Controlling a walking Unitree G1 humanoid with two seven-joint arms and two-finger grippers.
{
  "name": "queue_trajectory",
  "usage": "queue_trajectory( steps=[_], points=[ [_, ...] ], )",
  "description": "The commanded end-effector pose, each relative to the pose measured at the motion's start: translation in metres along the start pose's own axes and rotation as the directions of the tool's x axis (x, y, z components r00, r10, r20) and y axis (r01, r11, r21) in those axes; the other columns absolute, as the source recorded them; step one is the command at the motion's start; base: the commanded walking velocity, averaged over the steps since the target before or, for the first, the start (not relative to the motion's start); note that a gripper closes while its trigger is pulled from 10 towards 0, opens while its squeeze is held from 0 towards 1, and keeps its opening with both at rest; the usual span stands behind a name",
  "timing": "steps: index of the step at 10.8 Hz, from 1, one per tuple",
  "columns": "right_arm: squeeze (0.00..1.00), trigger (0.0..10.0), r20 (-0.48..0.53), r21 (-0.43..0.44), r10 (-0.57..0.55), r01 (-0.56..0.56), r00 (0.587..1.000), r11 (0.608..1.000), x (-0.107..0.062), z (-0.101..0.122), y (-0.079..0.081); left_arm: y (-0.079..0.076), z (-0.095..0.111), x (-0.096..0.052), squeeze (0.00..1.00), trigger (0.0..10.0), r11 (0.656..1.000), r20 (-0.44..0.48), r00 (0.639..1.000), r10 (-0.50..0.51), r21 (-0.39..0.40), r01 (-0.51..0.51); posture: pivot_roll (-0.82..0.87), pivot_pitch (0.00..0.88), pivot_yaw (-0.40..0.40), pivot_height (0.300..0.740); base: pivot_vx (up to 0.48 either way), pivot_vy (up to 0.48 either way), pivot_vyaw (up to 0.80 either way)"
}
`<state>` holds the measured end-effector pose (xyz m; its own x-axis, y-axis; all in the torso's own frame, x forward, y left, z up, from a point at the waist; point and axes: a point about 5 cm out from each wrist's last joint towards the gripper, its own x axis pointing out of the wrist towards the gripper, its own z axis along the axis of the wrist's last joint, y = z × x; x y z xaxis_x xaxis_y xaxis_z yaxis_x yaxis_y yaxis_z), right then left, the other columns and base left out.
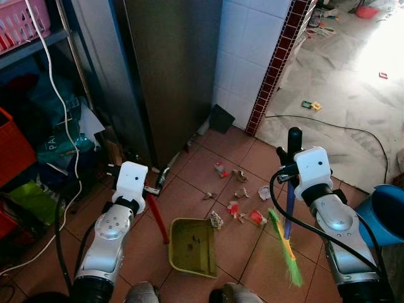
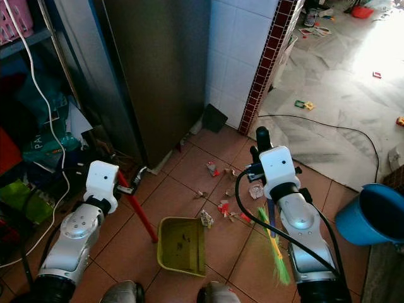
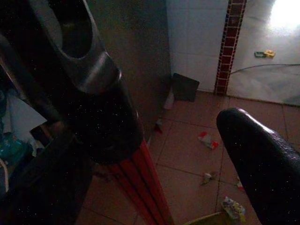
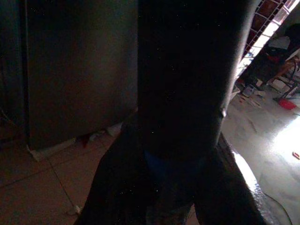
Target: Sweep floor
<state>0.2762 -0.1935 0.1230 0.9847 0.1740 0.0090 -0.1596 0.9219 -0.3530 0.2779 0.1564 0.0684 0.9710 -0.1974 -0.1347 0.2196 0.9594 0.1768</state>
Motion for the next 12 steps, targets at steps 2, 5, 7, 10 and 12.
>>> queue_trajectory(
  steps=[2, 5, 7, 10, 12],
  points=[
    [0.00, 10.0, 0.042, -0.034, -0.017, 0.018, 0.999, 0.999, 0.001, 0.009, -0.009, 0.002, 0.000, -0.001, 0.00, 10.0, 1.000, -0.011, 1.000, -0.002, 0.015, 0.002, -0.09, 0.062, -0.057, 0.740, 0.000, 0.000, 0.00],
    [0.00, 10.0, 0.042, -0.035, -0.013, 0.014, 0.999, 0.999, 0.001, 0.009, -0.008, 0.013, 0.000, -0.001, 0.00, 10.0, 0.999, -0.008, 1.000, 0.030, 0.020, -0.029, -0.09, 0.062, -0.061, 0.740, 0.000, 0.000, 0.00],
    [0.00, 10.0, 0.043, -0.036, -0.012, 0.013, 0.999, 0.999, 0.001, 0.009, -0.008, 0.015, -0.001, 0.001, 0.00, 10.0, 0.999, -0.010, 0.999, 0.031, 0.021, -0.031, -0.09, 0.062, -0.061, 0.740, 0.000, 0.000, 0.00],
    [0.00, 10.0, 0.044, -0.039, -0.014, 0.016, 0.999, 0.999, 0.000, 0.010, -0.010, 0.010, -0.001, 0.005, 0.00, 8.2, 1.000, 0.002, 1.000, -0.021, 0.006, 0.021, -0.10, 0.058, -0.059, 0.740, 0.000, 0.000, 0.00],
    [0.00, 10.0, 0.045, -0.042, -0.012, 0.014, 0.999, 0.999, 0.001, 0.010, -0.010, 0.006, 0.001, 0.007, 0.00, 0.2, 0.999, 0.011, 0.999, -0.046, 0.011, 0.046, -0.10, 0.057, -0.061, 0.740, 0.000, 0.000, 0.00]
  ],
)
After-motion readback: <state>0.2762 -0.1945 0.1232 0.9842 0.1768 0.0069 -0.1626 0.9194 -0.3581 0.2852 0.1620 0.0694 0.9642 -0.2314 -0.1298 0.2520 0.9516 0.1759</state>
